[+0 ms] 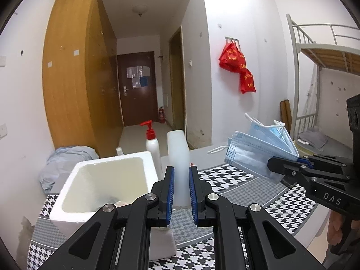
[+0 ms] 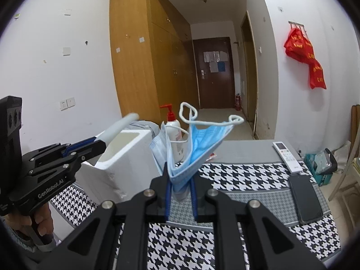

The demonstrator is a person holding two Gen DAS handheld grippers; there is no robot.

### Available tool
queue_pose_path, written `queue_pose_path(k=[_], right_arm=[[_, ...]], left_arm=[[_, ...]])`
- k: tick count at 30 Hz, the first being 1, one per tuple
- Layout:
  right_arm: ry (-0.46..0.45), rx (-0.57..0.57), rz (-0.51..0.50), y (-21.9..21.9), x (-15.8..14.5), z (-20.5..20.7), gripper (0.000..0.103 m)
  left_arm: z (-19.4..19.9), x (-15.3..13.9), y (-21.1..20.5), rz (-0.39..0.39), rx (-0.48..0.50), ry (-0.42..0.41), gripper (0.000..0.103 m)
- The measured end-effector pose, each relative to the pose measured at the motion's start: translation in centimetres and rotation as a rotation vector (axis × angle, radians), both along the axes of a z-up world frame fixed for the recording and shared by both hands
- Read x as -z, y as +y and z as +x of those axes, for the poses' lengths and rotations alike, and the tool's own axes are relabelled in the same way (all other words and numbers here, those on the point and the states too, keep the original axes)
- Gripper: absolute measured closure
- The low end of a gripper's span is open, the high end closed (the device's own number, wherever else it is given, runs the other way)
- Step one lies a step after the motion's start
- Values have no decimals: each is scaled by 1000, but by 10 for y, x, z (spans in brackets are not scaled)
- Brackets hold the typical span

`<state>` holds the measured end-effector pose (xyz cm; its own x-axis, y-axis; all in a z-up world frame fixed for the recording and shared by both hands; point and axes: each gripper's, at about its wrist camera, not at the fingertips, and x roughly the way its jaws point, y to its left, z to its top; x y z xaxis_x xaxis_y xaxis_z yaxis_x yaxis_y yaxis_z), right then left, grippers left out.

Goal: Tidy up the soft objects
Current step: 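Carry the blue mask and white stick over the foam box with both tools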

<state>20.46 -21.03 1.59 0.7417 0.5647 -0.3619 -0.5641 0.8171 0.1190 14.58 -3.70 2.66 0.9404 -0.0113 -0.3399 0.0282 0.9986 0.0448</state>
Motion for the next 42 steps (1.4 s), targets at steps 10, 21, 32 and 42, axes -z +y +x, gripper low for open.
queue_pose_path(k=[10,21,32,42], right_arm=[[-18,-49,8,20,-5,-5,85],[-31,-131,-8,51,-7,-7,85],[-32,-189,-9,75,-9,-5,85],[-26,-194,7,91,-12,1,85]], left_arm=[[-6,-4,17,6,-55,-12,89],[-15,-5,42,1,-122,-21,89],[-18,-2,65,-14,-155,-26,89],[-7,1,83,-42,-153,-8,89]])
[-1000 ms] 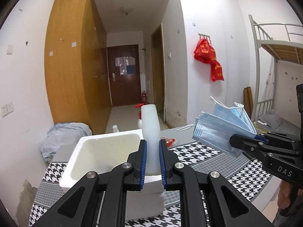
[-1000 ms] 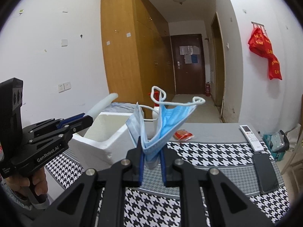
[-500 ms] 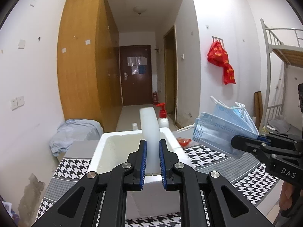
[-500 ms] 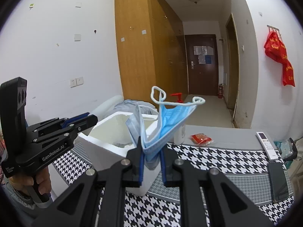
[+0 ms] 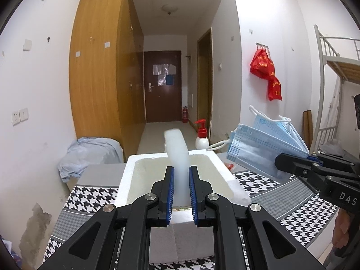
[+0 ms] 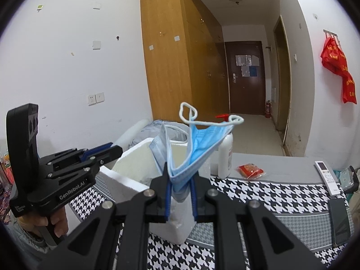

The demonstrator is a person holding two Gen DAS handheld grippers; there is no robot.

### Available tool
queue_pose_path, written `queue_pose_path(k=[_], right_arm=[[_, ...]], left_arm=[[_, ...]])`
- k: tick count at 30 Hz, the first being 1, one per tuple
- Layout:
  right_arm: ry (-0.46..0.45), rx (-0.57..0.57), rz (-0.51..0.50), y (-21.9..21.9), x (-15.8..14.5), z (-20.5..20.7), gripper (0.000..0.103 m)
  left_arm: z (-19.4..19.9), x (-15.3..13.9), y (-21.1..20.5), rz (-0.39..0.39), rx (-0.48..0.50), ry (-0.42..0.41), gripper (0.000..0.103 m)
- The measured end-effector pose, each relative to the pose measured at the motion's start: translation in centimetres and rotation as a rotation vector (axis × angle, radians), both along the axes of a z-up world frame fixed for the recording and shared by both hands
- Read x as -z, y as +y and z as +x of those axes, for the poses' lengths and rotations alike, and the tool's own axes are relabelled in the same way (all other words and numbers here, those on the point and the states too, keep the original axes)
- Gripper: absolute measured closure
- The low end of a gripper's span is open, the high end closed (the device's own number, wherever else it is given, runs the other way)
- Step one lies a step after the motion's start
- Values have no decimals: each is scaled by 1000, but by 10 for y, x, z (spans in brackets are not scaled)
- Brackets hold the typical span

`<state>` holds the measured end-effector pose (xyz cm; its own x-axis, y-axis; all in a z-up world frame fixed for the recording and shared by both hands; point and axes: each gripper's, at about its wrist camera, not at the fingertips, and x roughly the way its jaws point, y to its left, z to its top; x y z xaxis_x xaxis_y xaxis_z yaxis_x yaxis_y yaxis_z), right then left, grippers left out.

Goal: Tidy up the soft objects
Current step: 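Carry the blue mask and white stick over the foam box with both tools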

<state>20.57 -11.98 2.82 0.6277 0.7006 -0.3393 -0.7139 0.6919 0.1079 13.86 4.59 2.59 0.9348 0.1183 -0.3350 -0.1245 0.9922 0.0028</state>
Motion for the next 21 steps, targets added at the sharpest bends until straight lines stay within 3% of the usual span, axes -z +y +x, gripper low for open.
queue_pose_path(k=[16,21], right_arm=[[25,23,-2,12,4,17,85],[31,36,-9,14,5,21,85]], left_arm=[[32,8,13,-17,21,44,89],[41,13,18,-28,34,53,81]])
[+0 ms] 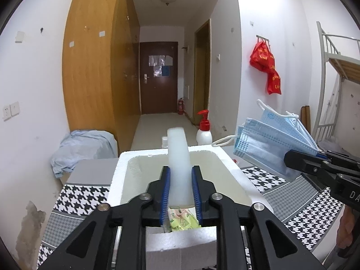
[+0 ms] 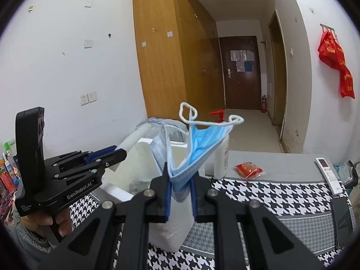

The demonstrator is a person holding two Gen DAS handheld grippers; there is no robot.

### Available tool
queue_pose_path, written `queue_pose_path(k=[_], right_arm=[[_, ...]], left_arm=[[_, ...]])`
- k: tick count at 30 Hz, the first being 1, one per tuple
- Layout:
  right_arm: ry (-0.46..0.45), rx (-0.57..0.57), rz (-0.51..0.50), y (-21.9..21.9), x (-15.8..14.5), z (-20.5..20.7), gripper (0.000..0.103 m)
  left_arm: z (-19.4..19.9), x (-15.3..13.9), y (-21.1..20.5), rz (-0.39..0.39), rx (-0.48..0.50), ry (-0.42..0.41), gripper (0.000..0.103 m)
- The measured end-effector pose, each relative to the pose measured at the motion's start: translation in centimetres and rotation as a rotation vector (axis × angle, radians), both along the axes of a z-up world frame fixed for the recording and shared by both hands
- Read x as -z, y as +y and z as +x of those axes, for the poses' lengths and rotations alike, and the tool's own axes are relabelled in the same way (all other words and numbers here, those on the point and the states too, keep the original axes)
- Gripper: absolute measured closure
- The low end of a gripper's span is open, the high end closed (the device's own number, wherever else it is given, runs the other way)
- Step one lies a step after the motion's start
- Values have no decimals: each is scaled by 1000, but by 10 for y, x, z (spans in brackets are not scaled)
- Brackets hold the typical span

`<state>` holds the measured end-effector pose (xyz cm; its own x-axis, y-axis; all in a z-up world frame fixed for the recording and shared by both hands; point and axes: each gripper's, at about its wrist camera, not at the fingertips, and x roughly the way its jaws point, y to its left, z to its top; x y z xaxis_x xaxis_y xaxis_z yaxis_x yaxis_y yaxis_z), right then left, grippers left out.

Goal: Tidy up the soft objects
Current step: 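Carry the blue mask and white stick over the foam box with both tools, then open the left gripper to drop the white stick into the foam box, then lower the blue mask into the foam box and open the right gripper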

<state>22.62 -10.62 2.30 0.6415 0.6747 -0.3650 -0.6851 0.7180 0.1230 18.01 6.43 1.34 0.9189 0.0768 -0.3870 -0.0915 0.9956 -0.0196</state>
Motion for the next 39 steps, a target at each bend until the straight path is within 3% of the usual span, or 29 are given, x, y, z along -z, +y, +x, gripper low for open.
queue_pose_path(k=[3,6,11,21,39], right_arm=[[4,6,1,-1,0,1,85],[3,10,-2,0,-1,2,85],[0,10,-3,1,-2,1,85],[-3,-4,-21,13,-2,2,85],[-3,-54,-59,59,-3,3,85]], left_arm=[[2,2,1,11,-5,4,73],[1,2,2,15,-6,0,50],[-7,0,5,18,-41,-36,1],[-25,1,29,7,-141,-48,1],[-50,-1,63,18,-192,-72,1]])
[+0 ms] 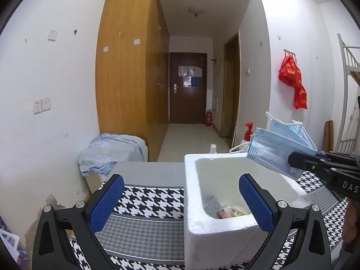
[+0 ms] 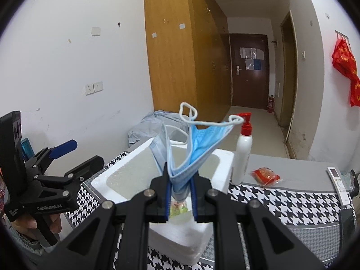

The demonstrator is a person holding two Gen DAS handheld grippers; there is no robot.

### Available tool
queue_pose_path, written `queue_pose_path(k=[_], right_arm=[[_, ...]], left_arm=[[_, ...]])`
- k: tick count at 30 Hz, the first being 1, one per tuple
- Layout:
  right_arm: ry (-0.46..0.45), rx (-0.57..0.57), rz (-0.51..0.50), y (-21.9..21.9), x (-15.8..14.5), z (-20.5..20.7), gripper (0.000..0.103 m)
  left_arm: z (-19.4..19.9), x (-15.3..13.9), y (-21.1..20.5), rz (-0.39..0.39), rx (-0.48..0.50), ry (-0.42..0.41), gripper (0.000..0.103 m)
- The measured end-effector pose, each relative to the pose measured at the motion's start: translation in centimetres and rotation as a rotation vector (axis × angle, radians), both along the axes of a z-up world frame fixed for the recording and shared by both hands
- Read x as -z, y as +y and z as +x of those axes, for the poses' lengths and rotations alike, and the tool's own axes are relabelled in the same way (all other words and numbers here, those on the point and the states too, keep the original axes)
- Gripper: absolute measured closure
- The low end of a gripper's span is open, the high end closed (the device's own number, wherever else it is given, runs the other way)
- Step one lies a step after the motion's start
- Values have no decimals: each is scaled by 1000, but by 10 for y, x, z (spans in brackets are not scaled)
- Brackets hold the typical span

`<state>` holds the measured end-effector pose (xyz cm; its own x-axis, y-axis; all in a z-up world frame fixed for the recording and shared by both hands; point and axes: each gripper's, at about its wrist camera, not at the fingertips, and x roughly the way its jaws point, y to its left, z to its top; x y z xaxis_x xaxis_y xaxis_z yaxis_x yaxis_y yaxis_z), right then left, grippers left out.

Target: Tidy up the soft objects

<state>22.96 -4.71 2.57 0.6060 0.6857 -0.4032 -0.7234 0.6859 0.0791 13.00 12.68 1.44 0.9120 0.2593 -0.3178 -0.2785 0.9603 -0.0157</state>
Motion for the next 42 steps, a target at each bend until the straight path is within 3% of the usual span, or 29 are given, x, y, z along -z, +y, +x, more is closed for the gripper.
queue_pose_path(k=[16,18,23,39,42], right_arm=[[39,11,-49,32,9,16,85],[56,22,-51,32,9,19,80],[71,28,-67,33,12,22,47],[42,16,-30,11,0,2,41],[27,21,-15,2,-4,-5,35]], left_arm=[[-11,1,18,-44,-23,-22,1],[-12,0,20,-46,-22,-24,1],[-13,-1,16,-39,-21,-25,1],[-22,-7,-2,-29,-22,-29,1],[-27,-9,-9,-32,-25,-34,1]])
